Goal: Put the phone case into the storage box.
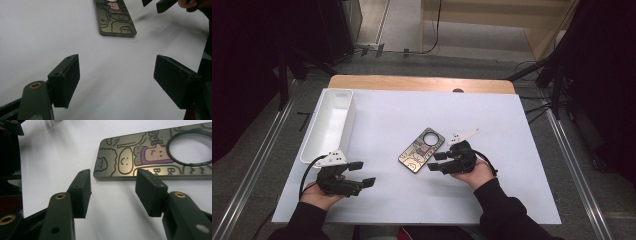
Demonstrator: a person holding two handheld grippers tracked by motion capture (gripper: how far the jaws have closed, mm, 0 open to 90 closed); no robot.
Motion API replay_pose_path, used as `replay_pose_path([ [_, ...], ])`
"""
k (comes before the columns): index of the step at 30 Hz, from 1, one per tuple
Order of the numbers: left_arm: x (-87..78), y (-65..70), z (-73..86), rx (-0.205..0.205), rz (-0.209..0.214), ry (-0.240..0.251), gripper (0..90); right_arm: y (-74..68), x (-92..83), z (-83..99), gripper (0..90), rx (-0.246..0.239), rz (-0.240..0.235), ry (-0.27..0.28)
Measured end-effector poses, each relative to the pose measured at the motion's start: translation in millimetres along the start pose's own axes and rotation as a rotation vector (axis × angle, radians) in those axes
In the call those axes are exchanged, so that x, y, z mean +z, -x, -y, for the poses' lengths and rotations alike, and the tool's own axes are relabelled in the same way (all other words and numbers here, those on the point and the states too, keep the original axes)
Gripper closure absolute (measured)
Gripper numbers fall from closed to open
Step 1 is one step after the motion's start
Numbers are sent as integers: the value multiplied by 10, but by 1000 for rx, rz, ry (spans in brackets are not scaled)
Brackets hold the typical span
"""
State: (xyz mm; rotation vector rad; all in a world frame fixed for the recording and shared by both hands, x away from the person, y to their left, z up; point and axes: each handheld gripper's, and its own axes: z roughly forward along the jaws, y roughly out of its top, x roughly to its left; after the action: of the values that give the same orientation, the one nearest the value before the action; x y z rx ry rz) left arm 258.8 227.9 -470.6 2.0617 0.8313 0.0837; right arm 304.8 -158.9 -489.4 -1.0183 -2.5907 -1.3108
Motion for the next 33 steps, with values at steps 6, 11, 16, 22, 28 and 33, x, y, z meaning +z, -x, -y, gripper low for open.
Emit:
replay_pose_path([
  [6, 7, -27, -6, -25, 20, -3, 209, 5, -181, 26, 340, 2, -5, 58],
  [11, 1, -35, -9, -34, 22, 6, 209, 9, -314, 53, 310, -3, -10, 89],
  [16, 8, -30, -12, -28, 24, 2, 209, 3, -433, 105, 277, -9, 7, 111],
  [22, 15, -26, -17, -22, 20, -3, 209, 1, -540, 195, 276, 1, 32, 124],
  [28, 19, -26, -19, -26, 23, 0, 209, -9, -620, 271, 274, 10, 47, 126],
  [33, 22, -29, -25, -24, 27, 2, 209, -17, -679, 324, 271, 15, 58, 129],
])
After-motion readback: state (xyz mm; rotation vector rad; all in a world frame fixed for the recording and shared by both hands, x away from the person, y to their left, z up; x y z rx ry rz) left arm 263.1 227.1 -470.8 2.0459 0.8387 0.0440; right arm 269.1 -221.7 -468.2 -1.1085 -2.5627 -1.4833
